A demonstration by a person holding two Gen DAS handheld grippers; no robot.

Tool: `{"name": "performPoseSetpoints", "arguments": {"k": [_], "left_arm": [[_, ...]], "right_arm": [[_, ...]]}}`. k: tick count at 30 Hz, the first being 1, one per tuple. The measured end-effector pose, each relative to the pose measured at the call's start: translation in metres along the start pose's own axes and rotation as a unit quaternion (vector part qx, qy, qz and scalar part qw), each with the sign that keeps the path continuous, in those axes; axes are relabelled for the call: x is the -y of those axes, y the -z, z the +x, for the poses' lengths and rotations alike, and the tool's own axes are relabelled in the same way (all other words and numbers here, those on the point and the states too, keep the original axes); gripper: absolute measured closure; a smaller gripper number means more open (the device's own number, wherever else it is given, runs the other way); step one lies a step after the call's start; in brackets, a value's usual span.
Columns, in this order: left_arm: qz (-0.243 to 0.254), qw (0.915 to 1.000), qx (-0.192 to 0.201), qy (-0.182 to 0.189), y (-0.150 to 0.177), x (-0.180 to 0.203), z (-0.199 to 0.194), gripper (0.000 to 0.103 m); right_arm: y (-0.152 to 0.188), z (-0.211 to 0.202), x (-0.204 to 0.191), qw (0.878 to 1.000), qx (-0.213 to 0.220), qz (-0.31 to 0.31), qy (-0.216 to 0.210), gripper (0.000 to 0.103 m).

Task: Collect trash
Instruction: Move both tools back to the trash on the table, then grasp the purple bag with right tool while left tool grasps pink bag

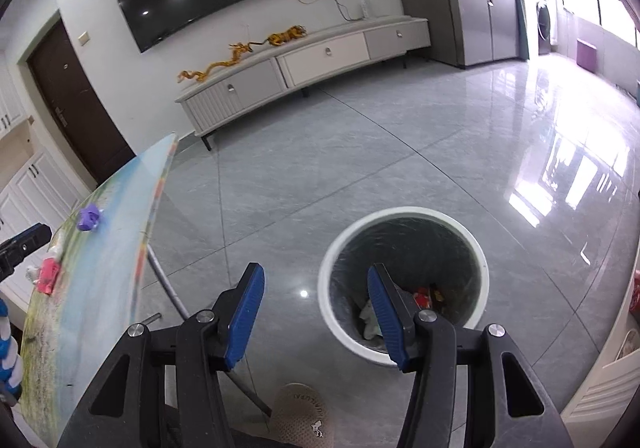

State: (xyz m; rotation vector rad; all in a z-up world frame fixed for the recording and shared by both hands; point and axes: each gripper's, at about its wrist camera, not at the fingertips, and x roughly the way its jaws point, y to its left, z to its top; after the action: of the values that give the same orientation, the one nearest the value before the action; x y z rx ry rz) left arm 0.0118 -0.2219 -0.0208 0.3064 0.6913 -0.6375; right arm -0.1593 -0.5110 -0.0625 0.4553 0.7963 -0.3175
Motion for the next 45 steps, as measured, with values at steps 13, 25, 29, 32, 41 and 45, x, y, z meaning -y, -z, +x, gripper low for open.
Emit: {"name": "performPoseSetpoints", "arguments": {"k": [13, 25, 29, 32, 41, 45], "left_arm": [[-0.069, 0.9956, 0.035, -0.054, 0.055, -0.110, -0.061, 0.048], [-0.110, 0.9903, 0.014, -0.084, 0.098, -0.197, -0.070, 0.048], [-0.127, 0.9895, 0.005, -0.068, 0.099, -0.215, -0.055, 0.048], [-0.117, 0.9913, 0.002, -0.059, 0.091, -0.216, -0.041, 0.048], [-0.101, 0.9930, -0.019, -0.058, 0.072, -0.215, 0.012, 0.048], [-0.101, 0.9928, -0.033, -0.054, 0.071, -0.217, 0.026, 0.048]], "right_arm": [[-0.016, -0.032, -0.105, 0.996, 0.020, -0.084, -0.038, 0.051], [-0.017, 0.006, -0.197, 0.986, -0.018, -0.137, -0.095, 0.051], [-0.019, 0.027, -0.225, 0.980, -0.034, -0.162, -0.108, 0.051], [-0.024, 0.045, -0.246, 0.976, -0.043, -0.180, -0.119, 0.050], [-0.038, 0.112, -0.307, 0.961, -0.070, -0.216, -0.154, 0.047], [-0.039, 0.141, -0.326, 0.956, -0.084, -0.227, -0.165, 0.047]]}}
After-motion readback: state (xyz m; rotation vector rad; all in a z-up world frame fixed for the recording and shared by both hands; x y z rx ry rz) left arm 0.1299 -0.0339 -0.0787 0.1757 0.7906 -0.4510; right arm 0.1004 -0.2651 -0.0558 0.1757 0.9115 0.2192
